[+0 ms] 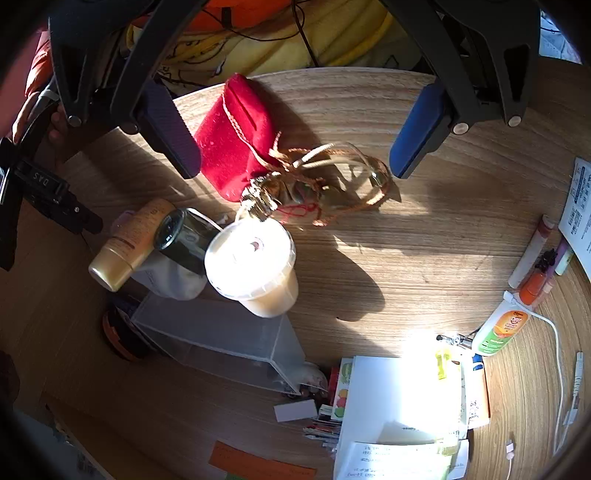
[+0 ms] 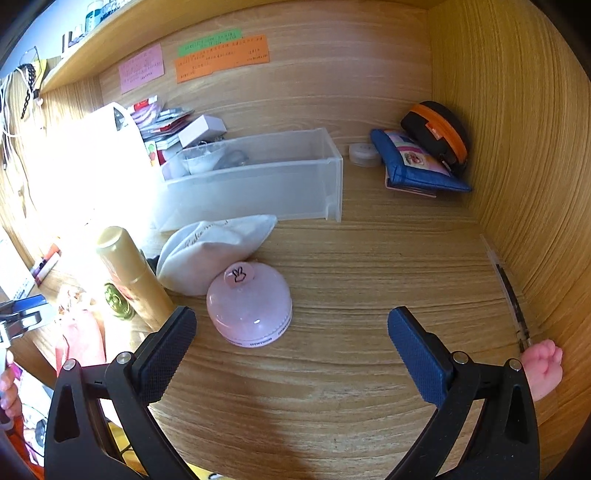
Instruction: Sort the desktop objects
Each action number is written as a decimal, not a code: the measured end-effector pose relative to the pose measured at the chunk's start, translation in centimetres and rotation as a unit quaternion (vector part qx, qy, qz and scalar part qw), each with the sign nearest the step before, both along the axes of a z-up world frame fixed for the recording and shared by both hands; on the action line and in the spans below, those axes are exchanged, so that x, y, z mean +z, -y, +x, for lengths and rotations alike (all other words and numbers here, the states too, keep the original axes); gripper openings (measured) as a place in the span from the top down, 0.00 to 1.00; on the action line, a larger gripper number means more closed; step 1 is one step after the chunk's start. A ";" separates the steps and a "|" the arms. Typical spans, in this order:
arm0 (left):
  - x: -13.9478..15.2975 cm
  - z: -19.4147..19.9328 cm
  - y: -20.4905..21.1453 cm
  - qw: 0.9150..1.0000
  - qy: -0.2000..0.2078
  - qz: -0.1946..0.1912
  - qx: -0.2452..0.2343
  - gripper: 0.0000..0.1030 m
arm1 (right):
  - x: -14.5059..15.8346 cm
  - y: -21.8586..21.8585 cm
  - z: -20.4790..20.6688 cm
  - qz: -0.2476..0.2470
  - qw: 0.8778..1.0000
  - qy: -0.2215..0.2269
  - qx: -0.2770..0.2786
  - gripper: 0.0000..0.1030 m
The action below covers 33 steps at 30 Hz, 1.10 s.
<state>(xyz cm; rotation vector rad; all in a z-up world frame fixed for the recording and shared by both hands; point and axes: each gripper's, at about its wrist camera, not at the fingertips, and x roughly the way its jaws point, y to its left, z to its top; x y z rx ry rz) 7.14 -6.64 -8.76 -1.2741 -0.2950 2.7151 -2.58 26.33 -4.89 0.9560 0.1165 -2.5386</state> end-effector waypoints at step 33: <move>0.2 -1.7 -0.4 0.997 -0.023 -0.072 0.000 0.85 | -3.2 4.6 -3.1 0.030 0.996 0.043 0.073 0.41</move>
